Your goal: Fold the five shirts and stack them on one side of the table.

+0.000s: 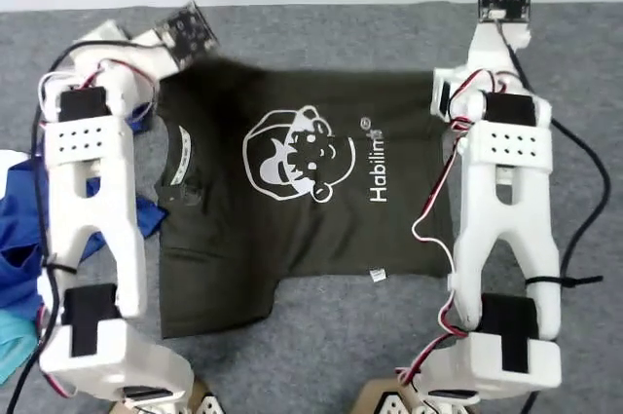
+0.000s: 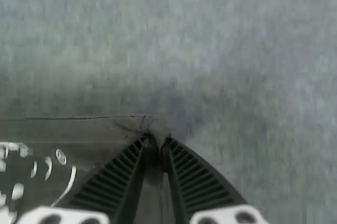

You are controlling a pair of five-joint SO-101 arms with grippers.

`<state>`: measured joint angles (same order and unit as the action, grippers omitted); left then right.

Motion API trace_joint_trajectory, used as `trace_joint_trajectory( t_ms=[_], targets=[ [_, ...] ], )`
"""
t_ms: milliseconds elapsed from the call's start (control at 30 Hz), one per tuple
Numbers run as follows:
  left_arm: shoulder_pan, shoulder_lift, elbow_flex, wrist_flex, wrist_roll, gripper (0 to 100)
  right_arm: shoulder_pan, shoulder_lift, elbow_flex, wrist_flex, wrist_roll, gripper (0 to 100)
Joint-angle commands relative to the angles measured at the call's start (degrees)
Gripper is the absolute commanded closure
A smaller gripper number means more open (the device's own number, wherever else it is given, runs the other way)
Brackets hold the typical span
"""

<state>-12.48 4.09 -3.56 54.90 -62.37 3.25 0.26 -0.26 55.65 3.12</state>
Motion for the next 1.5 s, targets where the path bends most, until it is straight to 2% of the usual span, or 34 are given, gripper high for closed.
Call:
trace_joint_trajectory(
  t_ms=[0,200,367,567,800,1133,1467],
  targets=[
    [-0.8,-5.6,-3.0,13.2,-5.3,100,-0.3,-4.4,-4.0,7.3,-0.2,99.1],
    [-1.9,-7.5,-3.1,31.1,-14.6,100,0.1,-4.4,-4.0,18.6,0.2,99.1],
    [-4.3,-7.6,-3.1,45.3,-23.3,100,0.1,-4.4,-3.8,26.2,5.3,99.1],
    [-7.4,-8.1,1.1,45.5,-26.5,100,1.4,-4.4,-3.8,32.3,8.8,99.1],
    [-7.6,-9.2,9.8,45.6,-25.2,100,1.5,-3.8,-3.7,37.7,9.5,99.1],
    [-2.6,-22.7,30.4,45.7,-25.4,100,1.8,-3.9,5.3,35.5,11.7,99.1],
    [-2.6,-24.4,32.9,45.6,-25.4,100,4.0,-4.6,7.2,33.9,12.0,99.1]
  ],
)
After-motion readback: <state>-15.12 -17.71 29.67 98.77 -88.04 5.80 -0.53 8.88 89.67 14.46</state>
